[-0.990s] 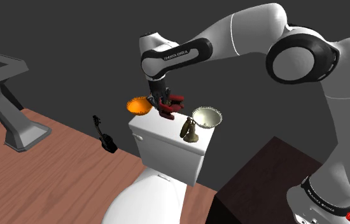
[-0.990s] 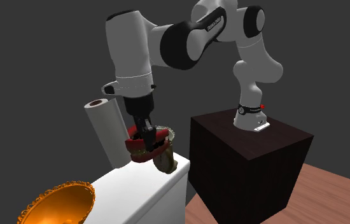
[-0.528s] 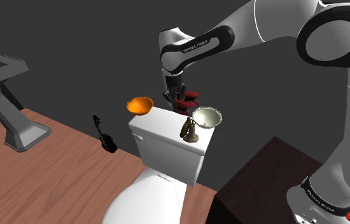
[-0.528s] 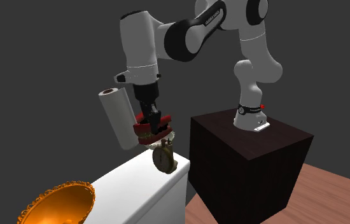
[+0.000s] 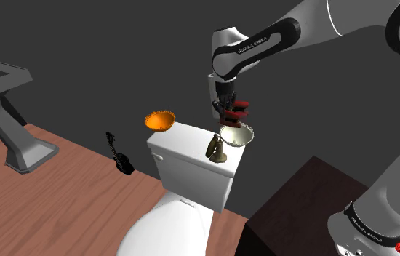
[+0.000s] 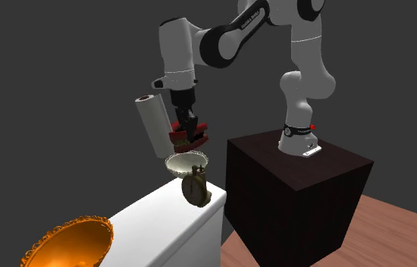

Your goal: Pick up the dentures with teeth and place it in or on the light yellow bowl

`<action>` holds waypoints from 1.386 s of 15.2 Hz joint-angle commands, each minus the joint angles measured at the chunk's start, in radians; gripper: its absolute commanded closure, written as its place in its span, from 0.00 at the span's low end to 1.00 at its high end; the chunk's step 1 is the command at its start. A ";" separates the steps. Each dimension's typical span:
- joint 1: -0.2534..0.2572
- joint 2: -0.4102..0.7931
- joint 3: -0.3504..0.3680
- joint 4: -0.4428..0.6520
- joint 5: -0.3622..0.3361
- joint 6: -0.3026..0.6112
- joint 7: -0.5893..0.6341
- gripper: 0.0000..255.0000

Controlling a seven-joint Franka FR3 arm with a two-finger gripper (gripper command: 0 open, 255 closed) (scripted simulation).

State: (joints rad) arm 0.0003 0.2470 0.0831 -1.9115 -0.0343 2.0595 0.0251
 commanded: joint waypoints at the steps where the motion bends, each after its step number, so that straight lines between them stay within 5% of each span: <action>1: -0.023 -0.038 -0.013 -0.045 0.003 0.009 -0.037 1.00; 21: -0.035 0.069 -0.027 -0.149 -0.010 0.220 -0.051 1.00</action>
State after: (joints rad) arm -0.0350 0.3122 0.0567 -2.0597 -0.0436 2.2751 -0.0263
